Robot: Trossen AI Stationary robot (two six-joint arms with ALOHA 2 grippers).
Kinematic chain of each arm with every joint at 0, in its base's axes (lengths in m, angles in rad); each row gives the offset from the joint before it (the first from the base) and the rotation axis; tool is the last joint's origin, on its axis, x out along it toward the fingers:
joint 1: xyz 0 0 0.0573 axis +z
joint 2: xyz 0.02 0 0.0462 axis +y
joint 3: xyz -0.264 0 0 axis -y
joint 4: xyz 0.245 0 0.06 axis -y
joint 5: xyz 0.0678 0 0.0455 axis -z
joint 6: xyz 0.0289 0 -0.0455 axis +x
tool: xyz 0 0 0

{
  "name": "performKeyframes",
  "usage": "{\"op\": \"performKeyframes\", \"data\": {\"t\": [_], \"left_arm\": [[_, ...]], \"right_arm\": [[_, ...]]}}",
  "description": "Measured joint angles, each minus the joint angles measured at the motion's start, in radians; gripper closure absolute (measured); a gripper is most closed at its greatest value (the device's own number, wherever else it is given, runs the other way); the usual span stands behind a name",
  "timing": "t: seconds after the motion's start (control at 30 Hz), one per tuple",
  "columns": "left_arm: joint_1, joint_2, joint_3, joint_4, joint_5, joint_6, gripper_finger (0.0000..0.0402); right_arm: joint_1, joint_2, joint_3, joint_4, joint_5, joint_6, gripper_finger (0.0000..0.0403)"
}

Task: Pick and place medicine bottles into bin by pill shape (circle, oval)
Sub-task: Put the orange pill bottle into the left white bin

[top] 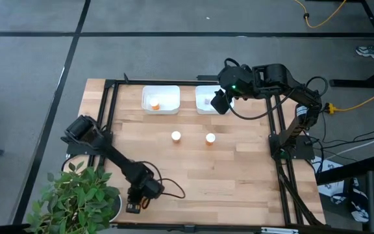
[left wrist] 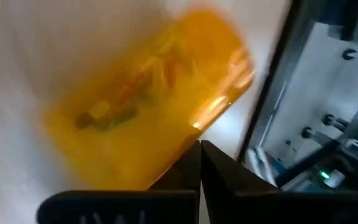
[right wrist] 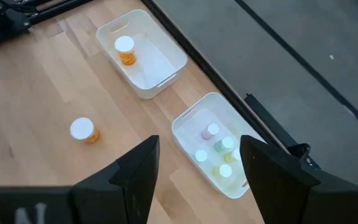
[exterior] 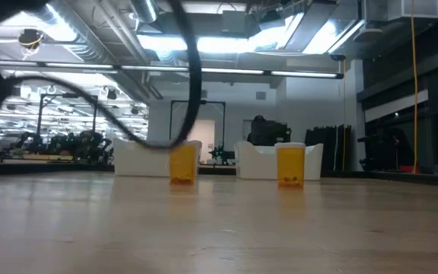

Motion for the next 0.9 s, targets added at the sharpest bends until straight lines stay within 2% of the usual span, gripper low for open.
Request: {"op": "performKeyframes", "data": {"t": [0.07,0.17,0.27,0.33,0.47,0.6,0.77,0.9], "left_arm": [[0.019,0.017,0.0,0.016,-0.015,0.032,0.0401],[0.087,0.02,0.001,0.085,-0.089,0.069,0.0401],[0.166,0.002,0.015,0.08,-0.219,0.094,0.0402],[0.205,-0.017,0.031,0.016,-0.289,0.105,0.0402],[0.222,-0.055,0.068,-0.095,-0.316,0.121,0.0402],[0.219,-0.122,0.09,-0.128,-0.333,0.114,0.0402],[0.228,-0.235,0.117,-0.221,-0.424,0.112,0.0402],[0.25,-0.352,0.123,-0.28,-0.467,0.12,0.0402]], "right_arm": [[0.0,0.0,0.0,0.0,-0.006,0.0,0.0179],[0.0,0.0,0.0,0.0,-0.012,0.001,0.0179],[0.0,0.0,0.0,0.0,-0.012,0.003,0.0179],[0.0,0.0,0.0,0.0,-0.012,0.011,0.0179],[0.0,0.0,0.0,-0.013,-0.012,0.023,0.0179],[0.0,0.0,0.0,-0.013,-0.012,0.023,0.0179],[0.0,0.0,0.0,-0.013,-0.012,0.022,0.0179],[0.002,0.0,0.0,-0.014,-0.095,0.023,0.0179]]}}
